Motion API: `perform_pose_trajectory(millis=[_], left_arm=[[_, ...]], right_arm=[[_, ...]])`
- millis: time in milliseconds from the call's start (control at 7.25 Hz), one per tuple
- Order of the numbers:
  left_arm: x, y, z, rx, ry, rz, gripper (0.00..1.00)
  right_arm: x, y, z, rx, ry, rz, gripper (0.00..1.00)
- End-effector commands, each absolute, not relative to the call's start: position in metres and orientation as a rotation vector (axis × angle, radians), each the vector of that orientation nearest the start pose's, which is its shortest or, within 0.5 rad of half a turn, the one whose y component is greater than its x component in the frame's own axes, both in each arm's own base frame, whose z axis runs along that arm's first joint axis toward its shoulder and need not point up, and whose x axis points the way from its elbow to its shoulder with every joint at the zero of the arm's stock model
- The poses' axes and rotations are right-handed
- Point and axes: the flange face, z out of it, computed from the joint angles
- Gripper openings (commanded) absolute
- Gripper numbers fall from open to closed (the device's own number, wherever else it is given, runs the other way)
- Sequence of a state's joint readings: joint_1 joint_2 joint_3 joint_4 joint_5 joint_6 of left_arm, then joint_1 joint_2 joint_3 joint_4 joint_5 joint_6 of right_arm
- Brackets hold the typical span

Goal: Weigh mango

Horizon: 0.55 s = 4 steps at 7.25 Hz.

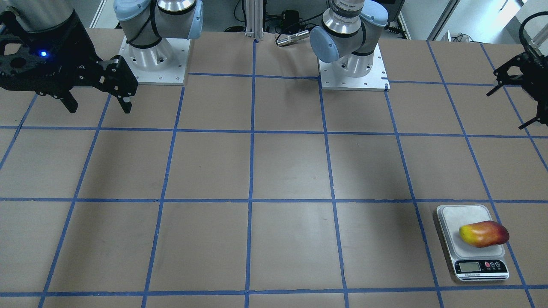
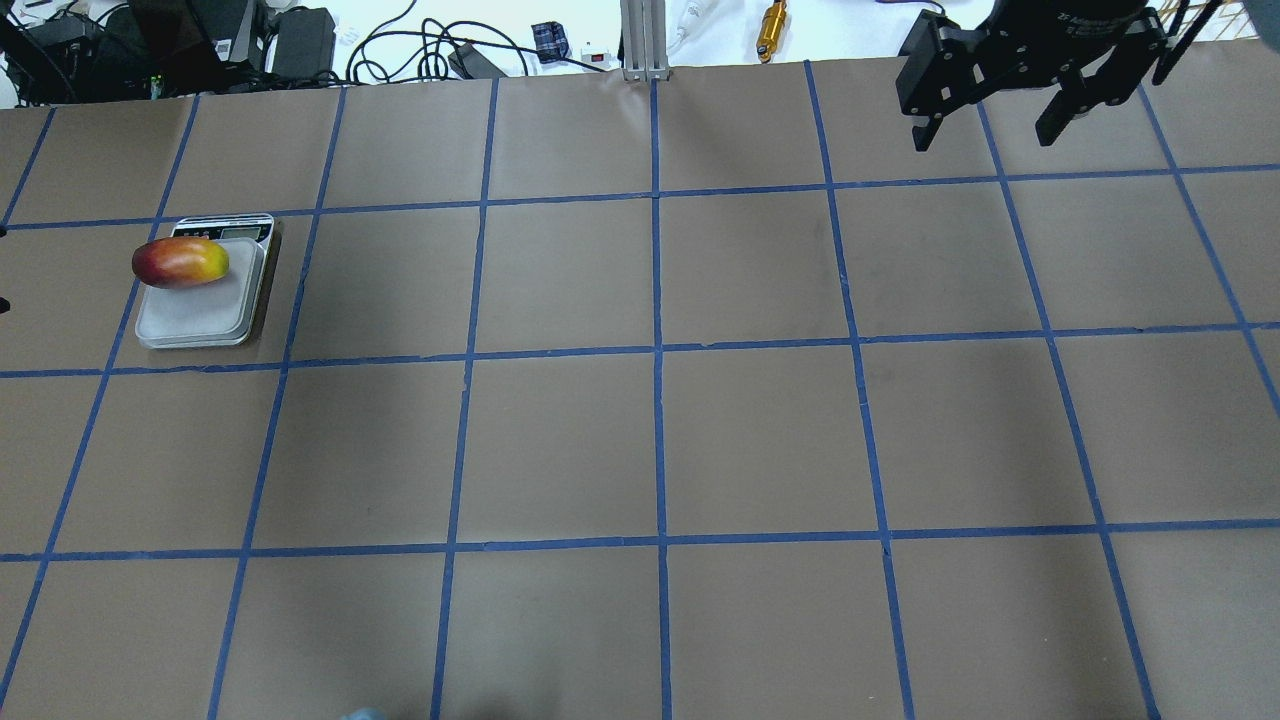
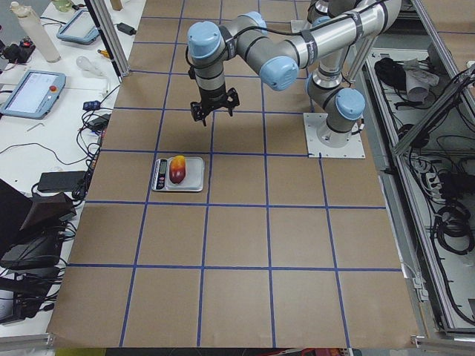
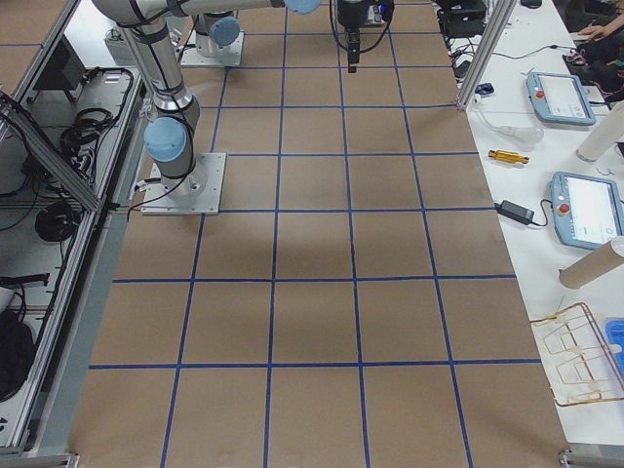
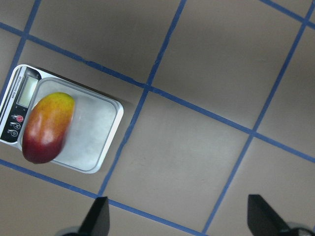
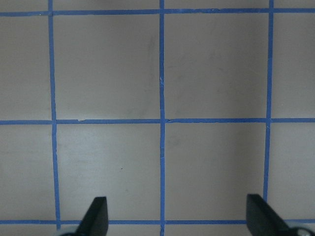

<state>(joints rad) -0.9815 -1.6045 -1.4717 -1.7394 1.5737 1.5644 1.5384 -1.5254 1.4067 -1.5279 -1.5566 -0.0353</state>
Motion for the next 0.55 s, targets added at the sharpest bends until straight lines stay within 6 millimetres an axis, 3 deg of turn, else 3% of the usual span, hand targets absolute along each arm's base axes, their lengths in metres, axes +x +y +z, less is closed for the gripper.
perform_pose_trajectory(millis=[0, 138, 414], left_arm=[[0.142, -0.469, 0.528, 1.032, 3.037, 0.067, 1.00], [0.118, -0.475, 0.529, 0.810, 3.124, 0.043, 1.00], [0.043, -0.483, 0.536, 0.584, 3.153, 0.053, 1.00]], right_arm=[[0.118, -0.520, 0.541, -0.006, 3.127, -0.118, 1.00], [0.118, -0.520, 0.541, -0.006, 3.127, -0.118, 1.00], [0.118, -0.520, 0.541, -0.006, 3.127, -0.118, 1.00]])
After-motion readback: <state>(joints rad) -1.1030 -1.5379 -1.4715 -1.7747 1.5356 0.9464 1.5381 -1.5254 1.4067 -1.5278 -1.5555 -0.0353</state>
